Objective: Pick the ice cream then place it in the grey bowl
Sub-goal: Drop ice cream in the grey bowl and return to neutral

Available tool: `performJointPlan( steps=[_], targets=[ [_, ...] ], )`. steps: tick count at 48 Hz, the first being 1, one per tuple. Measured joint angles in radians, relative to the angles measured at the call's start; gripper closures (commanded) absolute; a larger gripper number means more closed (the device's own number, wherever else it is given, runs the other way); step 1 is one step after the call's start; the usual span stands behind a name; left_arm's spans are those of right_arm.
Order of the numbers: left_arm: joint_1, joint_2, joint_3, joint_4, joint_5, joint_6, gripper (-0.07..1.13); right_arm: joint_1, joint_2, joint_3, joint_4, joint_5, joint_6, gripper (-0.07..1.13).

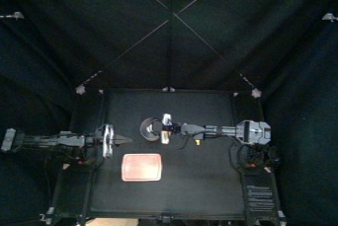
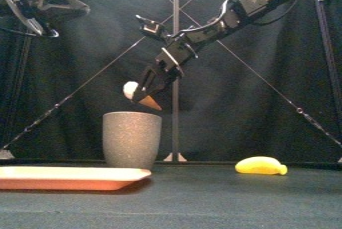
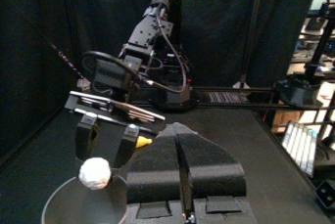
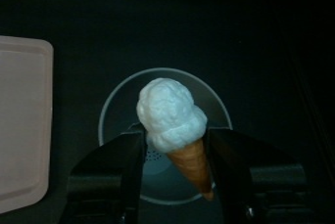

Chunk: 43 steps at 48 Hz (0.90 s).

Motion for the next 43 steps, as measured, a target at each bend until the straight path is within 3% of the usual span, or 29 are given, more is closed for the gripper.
performJointPlan(
  steps=[9, 25, 30, 43],
  targets=[
    [0.005, -0.005, 0.006, 0.002, 0.000, 0.000, 1.08, -0.015, 0.005, -0.032, 0.038, -0.031, -0.006, 0.07],
    [0.015, -0.015, 0.006, 0.006, 0.000, 0.008, 1.08, -0.021, -0.061, -0.008, 0.094, -0.009, 0.012, 0.06],
    [0.020, -0.021, 0.006, 0.011, 0.000, 0.008, 1.08, -0.015, -0.189, 0.092, 0.155, -0.054, 0.002, 0.06],
    [0.023, -0.032, 0.012, 0.011, 0.002, 0.008, 1.08, 0.060, -0.545, 0.443, 0.207, -0.279, 0.015, 0.06]
  ],
)
